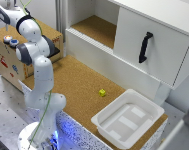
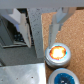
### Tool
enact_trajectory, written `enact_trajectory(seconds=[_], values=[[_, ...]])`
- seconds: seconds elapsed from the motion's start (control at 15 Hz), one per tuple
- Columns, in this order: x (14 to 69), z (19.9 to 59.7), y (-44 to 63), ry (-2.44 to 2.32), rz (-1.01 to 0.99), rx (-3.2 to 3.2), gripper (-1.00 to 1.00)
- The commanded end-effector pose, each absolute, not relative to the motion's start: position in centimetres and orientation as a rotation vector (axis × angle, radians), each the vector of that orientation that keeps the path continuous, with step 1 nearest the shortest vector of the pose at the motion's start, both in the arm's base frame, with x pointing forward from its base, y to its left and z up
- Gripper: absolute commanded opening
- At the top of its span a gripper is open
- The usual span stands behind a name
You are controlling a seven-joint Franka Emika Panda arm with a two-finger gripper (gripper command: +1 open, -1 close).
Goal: Turn off the red light lamp
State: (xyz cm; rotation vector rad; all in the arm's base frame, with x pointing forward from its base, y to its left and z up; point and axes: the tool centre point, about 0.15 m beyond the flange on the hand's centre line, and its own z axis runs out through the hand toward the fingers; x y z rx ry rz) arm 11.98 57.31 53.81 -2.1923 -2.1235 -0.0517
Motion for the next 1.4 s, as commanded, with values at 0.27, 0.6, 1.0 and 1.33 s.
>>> enact_trajectory(seconds=[0.27,0.6,1.0,1.33], values=[[13.9,49.6,61.4,-2.115,0.023,-2.275,-1.0],[14.6,47.1,61.6,-2.082,0.012,-2.274,-1.0],[16.0,43.7,60.7,-2.046,0.015,-2.315,-1.0],[15.5,46.4,60.6,-2.037,-0.053,-2.302,-1.0]])
